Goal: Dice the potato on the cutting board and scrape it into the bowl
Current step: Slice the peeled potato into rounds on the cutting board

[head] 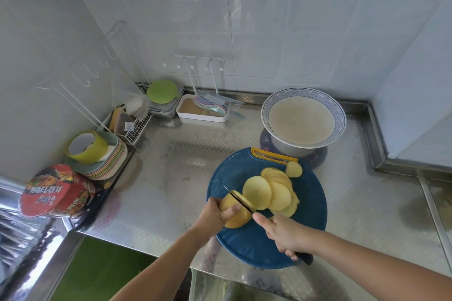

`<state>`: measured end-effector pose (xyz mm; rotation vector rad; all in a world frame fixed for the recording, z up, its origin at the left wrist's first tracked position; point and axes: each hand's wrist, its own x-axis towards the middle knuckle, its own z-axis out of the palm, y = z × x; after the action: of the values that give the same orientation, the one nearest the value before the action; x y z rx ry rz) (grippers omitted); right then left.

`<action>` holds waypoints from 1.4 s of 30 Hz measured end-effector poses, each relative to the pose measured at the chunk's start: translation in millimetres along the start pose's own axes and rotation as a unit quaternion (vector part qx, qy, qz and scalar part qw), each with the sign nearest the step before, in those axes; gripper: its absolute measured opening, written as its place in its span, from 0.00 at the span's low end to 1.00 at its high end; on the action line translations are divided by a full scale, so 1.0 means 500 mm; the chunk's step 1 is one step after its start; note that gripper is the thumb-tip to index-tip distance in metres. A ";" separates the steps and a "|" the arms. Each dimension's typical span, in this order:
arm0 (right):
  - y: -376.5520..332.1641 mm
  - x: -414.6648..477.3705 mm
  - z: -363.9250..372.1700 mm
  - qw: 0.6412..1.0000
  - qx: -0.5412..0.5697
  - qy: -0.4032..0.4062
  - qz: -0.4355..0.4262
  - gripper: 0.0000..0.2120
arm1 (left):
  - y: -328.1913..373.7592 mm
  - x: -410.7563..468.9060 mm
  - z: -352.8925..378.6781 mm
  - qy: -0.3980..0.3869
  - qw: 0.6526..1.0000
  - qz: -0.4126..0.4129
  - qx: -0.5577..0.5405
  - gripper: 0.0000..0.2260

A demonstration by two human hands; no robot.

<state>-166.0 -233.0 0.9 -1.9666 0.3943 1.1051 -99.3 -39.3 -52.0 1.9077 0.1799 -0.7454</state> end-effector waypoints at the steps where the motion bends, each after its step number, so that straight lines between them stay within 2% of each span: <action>1: 0.000 0.004 -0.001 1.000 0.002 -0.005 -0.002 0.30 | -0.001 0.001 -0.001 -0.003 1.000 -0.002 -0.006 0.41; 3: 0.001 0.010 -0.004 1.000 0.006 -0.013 -0.010 0.30 | -0.003 0.006 -0.003 -0.008 1.000 -0.006 -0.012 0.46; 14: 0.001 0.041 -0.009 0.999 0.012 -0.025 -0.023 0.30 | -0.005 0.008 -0.008 -0.023 1.000 -0.005 0.005 0.52; 20: 0.005 0.045 -0.010 0.998 0.033 -0.033 -0.034 0.29 | 0.004 0.000 -0.006 -0.024 1.000 -0.005 0.003 0.38; 24: 0.016 0.056 -0.007 0.998 0.042 -0.026 -0.034 0.29 | 0.006 0.000 -0.007 -0.025 1.000 -0.007 0.008 0.37; 28: 0.022 0.064 0.005 0.997 0.070 -0.013 -0.029 0.29 | -0.002 -0.004 -0.010 -0.032 0.999 0.005 0.009 0.42; 32: 0.019 0.069 0.016 0.993 0.111 0.005 -0.030 0.29 | -0.009 -0.010 -0.008 -0.035 0.999 0.030 0.014 0.36; 36: 0.026 0.067 0.015 0.984 0.178 0.009 -0.008 0.30 | -0.011 -0.008 -0.009 -0.014 0.999 0.025 -0.020 0.43; 42: 0.043 0.044 -0.005 0.974 0.223 -0.030 -0.023 0.30 | -0.011 -0.006 -0.005 -0.003 0.999 0.022 -0.040 0.52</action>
<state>-165.3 -245.3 -27.4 -1.5363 0.5130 0.9477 -103.1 -33.9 -53.6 1.8280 0.1607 -0.7046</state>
